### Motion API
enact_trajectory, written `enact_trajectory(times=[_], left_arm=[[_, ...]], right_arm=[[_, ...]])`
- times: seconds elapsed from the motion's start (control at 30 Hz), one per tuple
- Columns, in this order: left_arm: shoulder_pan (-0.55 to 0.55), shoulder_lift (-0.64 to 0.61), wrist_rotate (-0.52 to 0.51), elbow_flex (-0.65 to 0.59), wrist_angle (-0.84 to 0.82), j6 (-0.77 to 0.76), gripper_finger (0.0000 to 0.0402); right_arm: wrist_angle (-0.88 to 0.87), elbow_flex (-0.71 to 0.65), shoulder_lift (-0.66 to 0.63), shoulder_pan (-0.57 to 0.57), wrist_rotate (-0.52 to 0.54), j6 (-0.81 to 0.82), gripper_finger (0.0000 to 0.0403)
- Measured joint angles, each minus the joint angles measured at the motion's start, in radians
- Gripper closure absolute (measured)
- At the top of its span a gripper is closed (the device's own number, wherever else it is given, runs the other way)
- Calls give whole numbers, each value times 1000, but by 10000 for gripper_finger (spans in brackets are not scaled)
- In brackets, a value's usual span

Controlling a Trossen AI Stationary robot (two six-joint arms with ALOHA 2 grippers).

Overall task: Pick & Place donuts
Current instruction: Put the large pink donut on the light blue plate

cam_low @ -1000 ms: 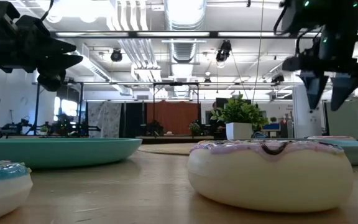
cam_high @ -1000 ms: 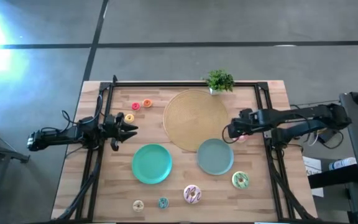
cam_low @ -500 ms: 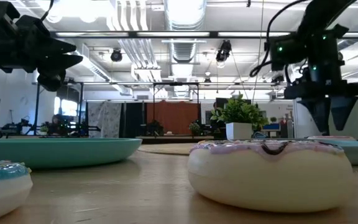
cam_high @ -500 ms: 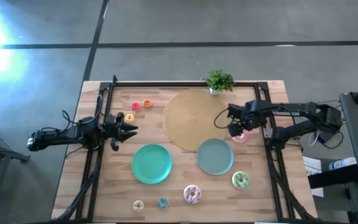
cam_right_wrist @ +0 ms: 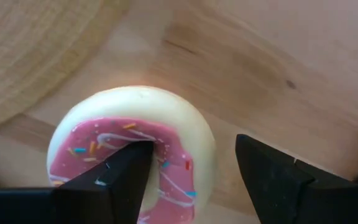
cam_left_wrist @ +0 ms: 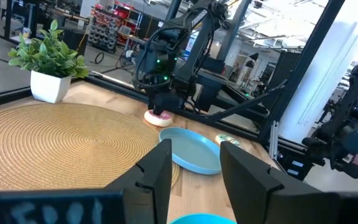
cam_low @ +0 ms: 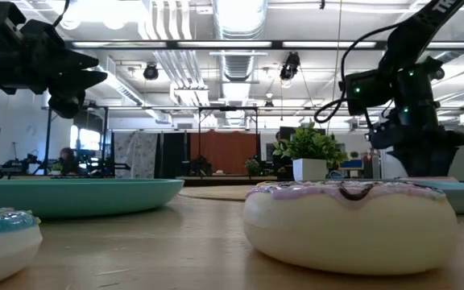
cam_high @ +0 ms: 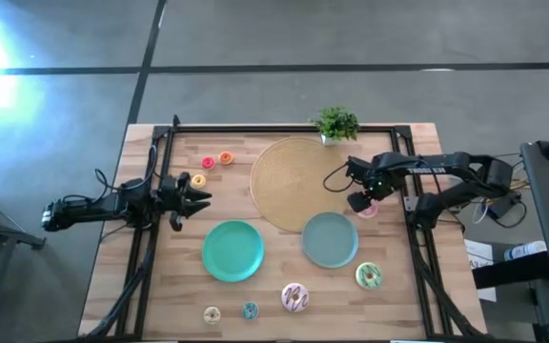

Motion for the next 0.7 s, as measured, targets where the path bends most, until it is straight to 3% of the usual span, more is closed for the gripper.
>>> enact_trajectory(times=[0.13,0.4,0.7], left_arm=[[0,0,0,0,0,0,291],[0,0,0,0,0,0,291],[0,0,0,0,0,0,291]], right_arm=[[10,1,25,-1,-41,-67,220],[13,5,10,1,-57,-98,376],[17,117,-138,31,-40,7,383]])
